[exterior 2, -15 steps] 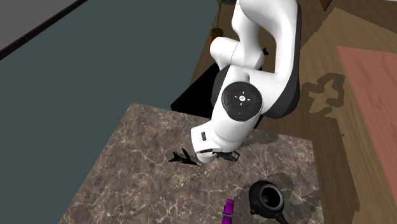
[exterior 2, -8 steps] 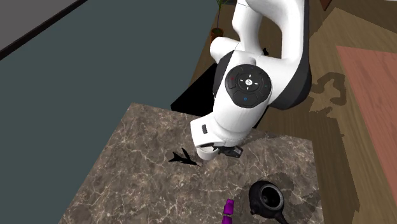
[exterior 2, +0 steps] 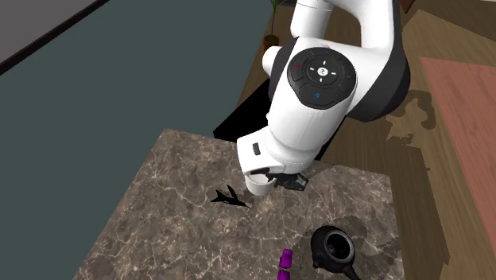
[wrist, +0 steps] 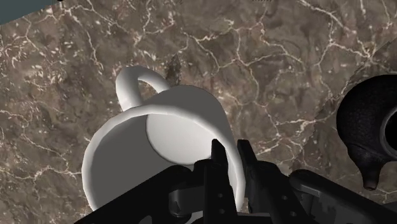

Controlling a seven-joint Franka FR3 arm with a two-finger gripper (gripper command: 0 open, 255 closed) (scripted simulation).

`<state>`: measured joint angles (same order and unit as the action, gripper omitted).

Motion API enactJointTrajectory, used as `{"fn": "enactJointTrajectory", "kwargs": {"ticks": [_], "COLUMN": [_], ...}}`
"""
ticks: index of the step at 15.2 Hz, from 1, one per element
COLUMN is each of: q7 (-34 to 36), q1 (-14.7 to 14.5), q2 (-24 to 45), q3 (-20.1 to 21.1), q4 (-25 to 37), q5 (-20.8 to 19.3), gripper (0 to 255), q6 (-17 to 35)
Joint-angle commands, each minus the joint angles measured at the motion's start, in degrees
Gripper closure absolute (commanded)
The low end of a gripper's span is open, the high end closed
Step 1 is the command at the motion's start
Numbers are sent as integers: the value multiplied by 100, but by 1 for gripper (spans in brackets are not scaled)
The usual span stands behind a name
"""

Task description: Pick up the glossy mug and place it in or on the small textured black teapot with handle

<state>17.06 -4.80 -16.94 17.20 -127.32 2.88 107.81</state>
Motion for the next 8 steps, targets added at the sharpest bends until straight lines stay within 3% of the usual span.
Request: {"fn": "enactJointTrajectory", "kwargs": {"ticks": [1,6,8], "q7": [-7,-23,269], "q1": [2,9,-79], "q2": [-25,-71,131], "q3": [-10,-33,162], "q4": [127,431,671], "q5": [1,1,11], "gripper": [255,255,255], "q6": [-153,-501,-541]}}
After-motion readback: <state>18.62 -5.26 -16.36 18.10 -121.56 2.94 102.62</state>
